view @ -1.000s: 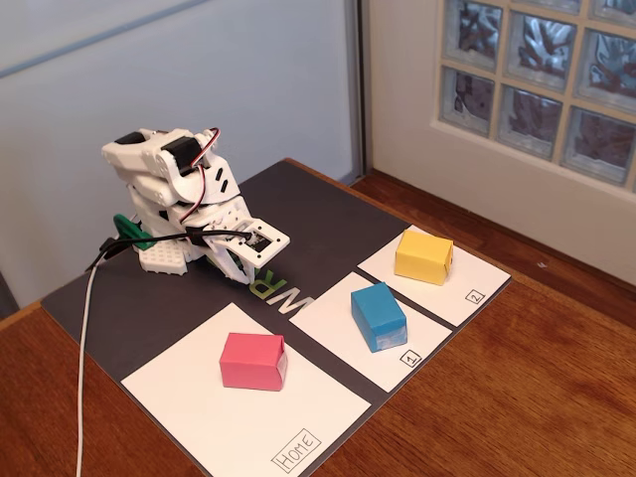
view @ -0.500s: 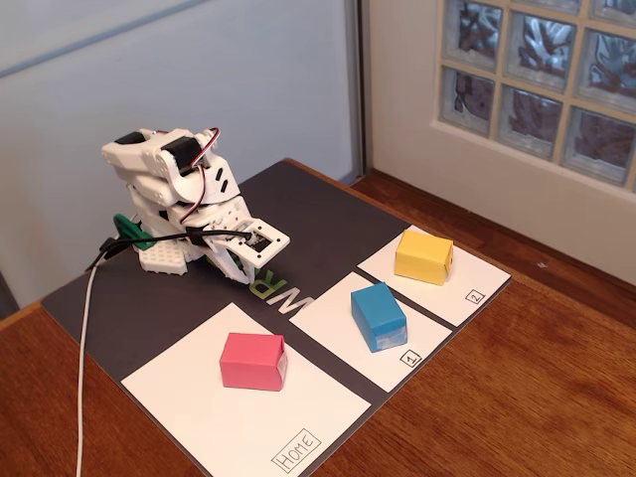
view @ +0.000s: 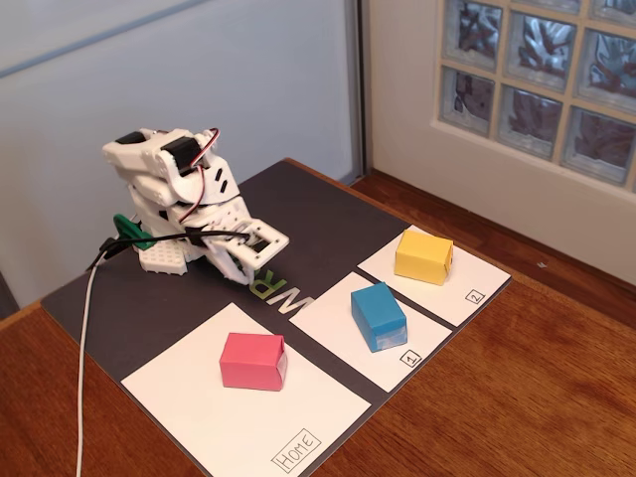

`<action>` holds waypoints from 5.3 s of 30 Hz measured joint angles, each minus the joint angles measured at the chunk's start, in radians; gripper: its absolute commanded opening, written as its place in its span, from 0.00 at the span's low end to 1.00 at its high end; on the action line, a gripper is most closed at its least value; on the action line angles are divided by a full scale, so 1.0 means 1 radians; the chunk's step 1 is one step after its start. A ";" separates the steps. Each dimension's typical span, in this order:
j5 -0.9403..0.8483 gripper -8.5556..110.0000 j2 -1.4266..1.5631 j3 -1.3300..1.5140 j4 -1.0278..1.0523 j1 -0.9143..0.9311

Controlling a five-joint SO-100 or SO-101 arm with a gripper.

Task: Move box blue to home

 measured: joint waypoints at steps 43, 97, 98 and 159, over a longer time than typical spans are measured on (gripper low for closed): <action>0.425 0.07 -1.281 -1.120 -0.072 -0.175; 0.761 0.41 -2.146 -1.921 -0.107 -0.331; 0.761 0.41 -2.155 -1.922 -0.123 -0.330; 0.868 0.08 -2.399 -1.967 -0.324 -0.353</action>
